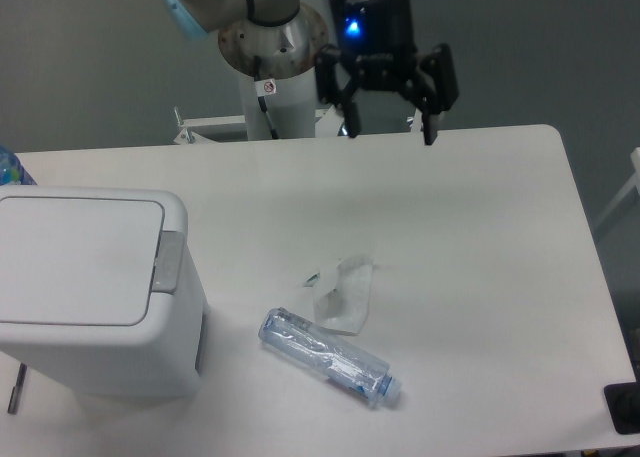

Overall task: Open the trash can
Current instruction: 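Move the open gripper over toward the white trash bin's lid, then lower the gripper onto the lid edge of the white trash bin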

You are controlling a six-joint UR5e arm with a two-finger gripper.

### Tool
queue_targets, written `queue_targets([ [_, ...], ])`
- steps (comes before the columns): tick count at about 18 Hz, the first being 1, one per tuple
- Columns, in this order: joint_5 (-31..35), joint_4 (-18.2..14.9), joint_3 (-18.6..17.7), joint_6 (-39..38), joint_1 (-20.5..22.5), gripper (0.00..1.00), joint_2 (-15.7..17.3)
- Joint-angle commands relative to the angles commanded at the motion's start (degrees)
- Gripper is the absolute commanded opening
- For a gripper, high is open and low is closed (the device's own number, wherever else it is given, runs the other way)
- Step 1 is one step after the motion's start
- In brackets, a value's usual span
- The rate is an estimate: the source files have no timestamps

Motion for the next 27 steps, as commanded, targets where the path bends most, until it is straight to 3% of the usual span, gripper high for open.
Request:
queue_targets([
  [4,0.00,3.51,1.23,-9.31,-4.57,1.00,-2.19],
  [9,0.00,6.59,5.18,-21.81,-10.28,1.00,-7.29],
  [17,0.00,7.39,6.59,-21.29,-13.10,1.00,-10.90],
  [27,0.35,8.36,5.80,-20.67,-13.19,1.00,-11.69],
])
